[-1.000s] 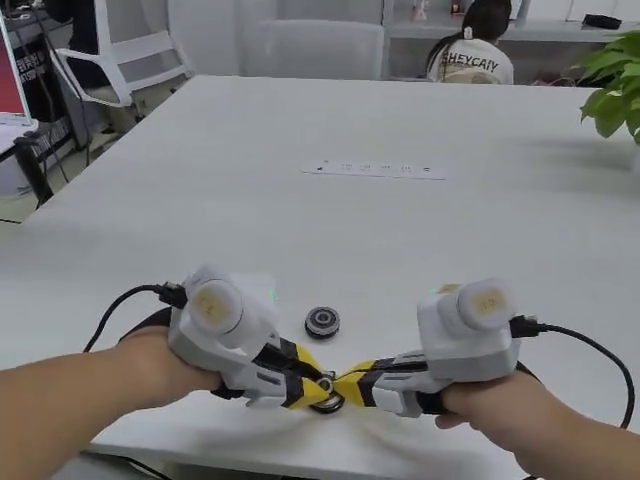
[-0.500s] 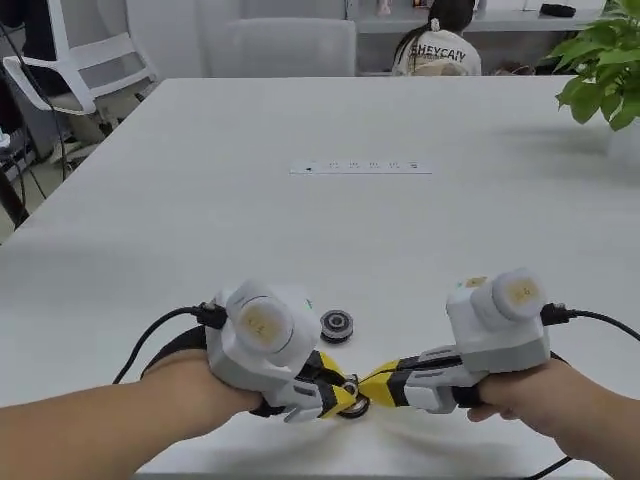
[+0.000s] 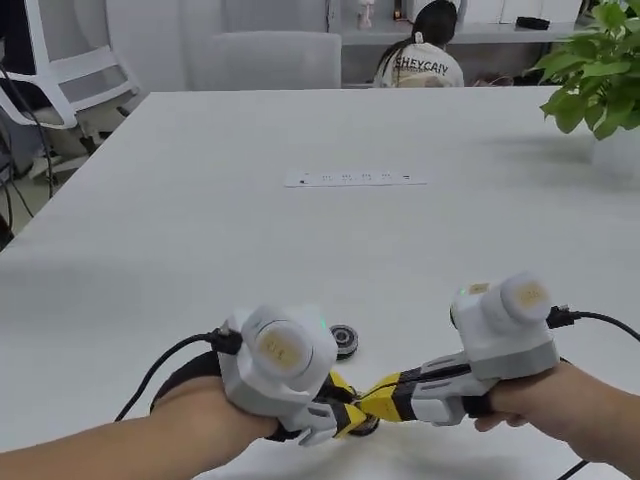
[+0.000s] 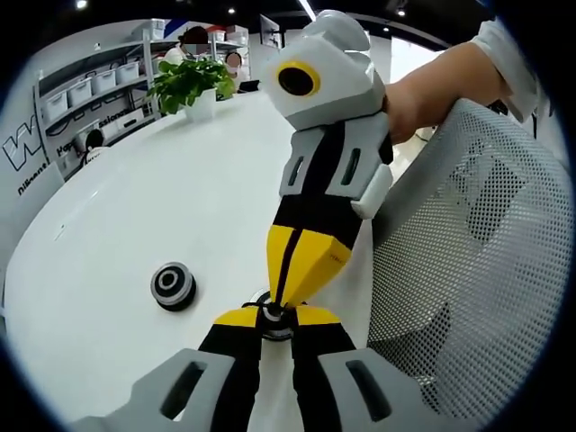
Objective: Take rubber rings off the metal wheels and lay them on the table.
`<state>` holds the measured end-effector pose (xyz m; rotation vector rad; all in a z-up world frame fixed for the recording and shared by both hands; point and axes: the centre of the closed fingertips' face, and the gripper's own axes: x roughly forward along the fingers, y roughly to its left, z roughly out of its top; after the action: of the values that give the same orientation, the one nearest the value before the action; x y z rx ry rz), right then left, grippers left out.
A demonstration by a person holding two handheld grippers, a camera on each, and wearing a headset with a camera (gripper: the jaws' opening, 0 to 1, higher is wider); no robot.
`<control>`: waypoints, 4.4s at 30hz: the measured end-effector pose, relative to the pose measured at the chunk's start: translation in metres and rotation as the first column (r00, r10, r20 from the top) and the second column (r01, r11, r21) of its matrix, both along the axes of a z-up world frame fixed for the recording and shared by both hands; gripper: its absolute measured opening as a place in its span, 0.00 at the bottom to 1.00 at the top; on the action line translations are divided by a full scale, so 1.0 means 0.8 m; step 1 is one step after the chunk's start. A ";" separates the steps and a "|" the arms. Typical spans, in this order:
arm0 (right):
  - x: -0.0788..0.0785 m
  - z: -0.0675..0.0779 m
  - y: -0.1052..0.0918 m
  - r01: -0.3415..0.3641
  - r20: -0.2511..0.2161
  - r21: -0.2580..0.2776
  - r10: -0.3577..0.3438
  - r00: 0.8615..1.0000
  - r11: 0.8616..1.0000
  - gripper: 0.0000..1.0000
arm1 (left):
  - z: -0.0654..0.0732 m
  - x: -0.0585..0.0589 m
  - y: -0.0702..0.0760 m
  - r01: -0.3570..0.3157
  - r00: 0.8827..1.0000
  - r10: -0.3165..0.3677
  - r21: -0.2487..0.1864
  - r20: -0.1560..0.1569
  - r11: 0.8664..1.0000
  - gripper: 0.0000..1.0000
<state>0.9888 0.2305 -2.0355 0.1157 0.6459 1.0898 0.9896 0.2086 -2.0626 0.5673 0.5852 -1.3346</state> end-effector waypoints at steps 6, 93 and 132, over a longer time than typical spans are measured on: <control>-0.005 -0.020 -0.013 -0.011 -0.002 -0.099 0.011 1.000 0.995 0.00 | 0.000 0.001 -0.002 0.005 1.000 -0.005 -0.007 0.001 1.000 0.07; 0.045 0.015 0.017 -0.009 0.045 -0.061 0.012 0.999 0.998 0.00 | 0.112 0.008 0.143 -0.250 0.968 0.241 -0.229 -0.066 0.941 0.70; 0.058 -0.035 0.058 -0.039 0.095 -0.228 0.062 0.994 0.973 0.06 | 0.102 0.003 0.148 -0.254 0.967 0.245 -0.204 -0.067 0.946 0.72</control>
<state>1.0350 0.2769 -2.0638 -0.1523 0.6797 1.0562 0.9919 0.3273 -1.9806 0.2814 0.5220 -1.1520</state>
